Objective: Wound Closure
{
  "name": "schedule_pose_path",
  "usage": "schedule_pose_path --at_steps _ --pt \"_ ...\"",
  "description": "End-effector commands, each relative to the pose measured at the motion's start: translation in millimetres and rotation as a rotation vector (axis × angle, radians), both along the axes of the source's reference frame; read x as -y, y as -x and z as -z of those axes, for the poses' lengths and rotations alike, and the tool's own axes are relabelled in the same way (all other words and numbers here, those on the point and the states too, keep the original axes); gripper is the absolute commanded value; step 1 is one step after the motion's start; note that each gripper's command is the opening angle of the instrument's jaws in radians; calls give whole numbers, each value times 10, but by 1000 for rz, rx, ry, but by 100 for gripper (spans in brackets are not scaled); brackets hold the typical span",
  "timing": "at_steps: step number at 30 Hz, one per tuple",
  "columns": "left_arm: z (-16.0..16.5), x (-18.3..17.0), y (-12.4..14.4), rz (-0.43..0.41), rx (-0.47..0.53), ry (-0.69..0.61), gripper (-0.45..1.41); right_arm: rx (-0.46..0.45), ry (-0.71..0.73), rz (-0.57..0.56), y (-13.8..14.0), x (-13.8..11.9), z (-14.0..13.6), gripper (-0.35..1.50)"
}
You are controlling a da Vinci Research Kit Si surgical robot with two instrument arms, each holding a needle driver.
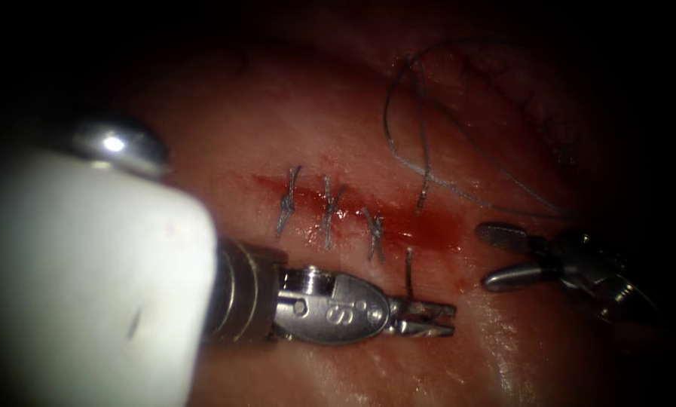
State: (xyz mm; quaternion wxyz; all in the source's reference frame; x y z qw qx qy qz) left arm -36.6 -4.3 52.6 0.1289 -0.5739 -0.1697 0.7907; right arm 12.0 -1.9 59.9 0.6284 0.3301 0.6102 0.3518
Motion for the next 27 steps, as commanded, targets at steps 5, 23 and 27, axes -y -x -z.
schedule_pose_path --at_steps 5,23,27 --pt "31 4 7 6 52 -195 -45 -5 1 -1 -9 7 -7 126" --pt "76 -66 -33 46 65 244 -45 -22 -58 -15 -5 3 25 116" --pt "73 -71 -38 52 44 307 -45 2 -123 -47 -5 -14 47 113"
